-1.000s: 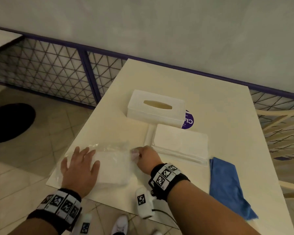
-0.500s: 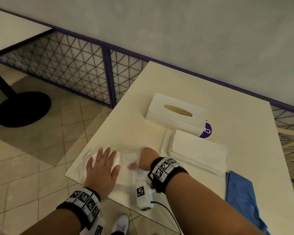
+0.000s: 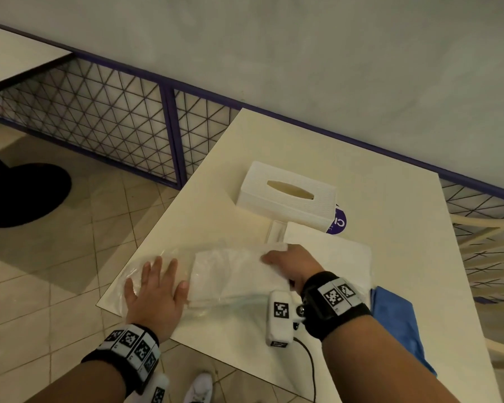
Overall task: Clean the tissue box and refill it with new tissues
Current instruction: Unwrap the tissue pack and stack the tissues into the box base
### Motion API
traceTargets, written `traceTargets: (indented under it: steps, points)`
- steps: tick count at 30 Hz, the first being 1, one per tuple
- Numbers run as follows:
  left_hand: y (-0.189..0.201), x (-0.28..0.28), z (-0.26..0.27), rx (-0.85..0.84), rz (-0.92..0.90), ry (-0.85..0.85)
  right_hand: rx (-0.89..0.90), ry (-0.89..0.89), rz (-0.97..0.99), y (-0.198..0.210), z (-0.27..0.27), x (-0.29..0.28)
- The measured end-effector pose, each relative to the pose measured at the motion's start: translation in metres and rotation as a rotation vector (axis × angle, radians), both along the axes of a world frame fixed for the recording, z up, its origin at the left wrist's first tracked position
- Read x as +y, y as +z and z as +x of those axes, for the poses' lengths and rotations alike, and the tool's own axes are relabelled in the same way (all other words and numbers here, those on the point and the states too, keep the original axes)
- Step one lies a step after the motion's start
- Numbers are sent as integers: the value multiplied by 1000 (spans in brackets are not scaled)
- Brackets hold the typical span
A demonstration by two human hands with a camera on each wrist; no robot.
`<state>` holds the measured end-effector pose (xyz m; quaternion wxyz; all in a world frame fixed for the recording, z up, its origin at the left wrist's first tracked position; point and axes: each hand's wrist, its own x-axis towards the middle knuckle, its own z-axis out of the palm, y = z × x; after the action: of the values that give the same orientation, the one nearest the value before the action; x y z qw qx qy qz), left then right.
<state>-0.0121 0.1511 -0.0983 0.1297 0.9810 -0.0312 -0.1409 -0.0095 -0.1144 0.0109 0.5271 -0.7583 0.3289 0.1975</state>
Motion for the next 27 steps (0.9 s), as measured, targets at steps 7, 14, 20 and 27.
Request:
traceTargets:
  steps: [7, 14, 20, 27]
  points:
    - [22, -11, 21, 131, 144, 46, -201, 103, -416, 23, -63, -76]
    - [95, -80, 13, -182, -629, -234, -498, -88, -338, 43, -108, -112]
    - [103, -142, 10, 599, -1231, -96, -601, -293, 7, 43, -135, -117]
    - [99, -176, -7, 683, -1190, -2, -498, -468, 303, 11, -150, -114]
